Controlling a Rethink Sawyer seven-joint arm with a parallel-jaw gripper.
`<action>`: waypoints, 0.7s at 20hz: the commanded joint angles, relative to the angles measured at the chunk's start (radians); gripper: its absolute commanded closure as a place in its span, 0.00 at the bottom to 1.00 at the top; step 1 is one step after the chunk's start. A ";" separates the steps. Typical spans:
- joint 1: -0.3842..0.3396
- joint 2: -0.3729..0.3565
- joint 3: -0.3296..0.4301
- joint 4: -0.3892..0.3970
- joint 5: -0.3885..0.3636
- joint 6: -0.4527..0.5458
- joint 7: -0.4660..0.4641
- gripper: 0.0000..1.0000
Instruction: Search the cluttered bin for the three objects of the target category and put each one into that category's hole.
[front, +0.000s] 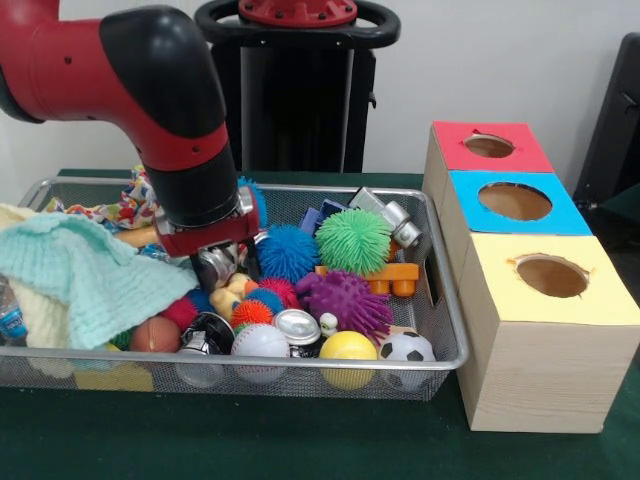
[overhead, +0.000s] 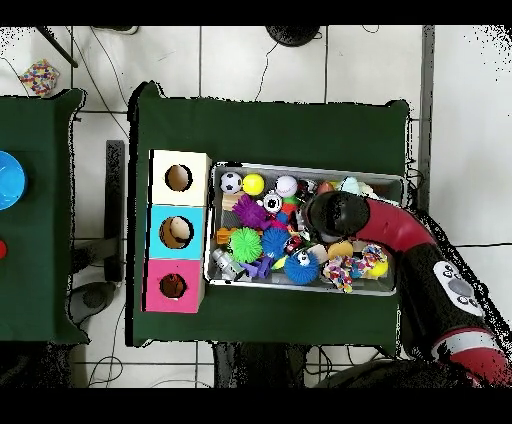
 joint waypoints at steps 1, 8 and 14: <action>-0.025 0.059 -0.006 0.064 0.000 -0.009 0.078 0.00; -0.052 0.080 0.011 0.073 -0.017 -0.055 0.056 0.00; -0.068 0.089 0.035 0.076 -0.012 -0.104 0.061 0.00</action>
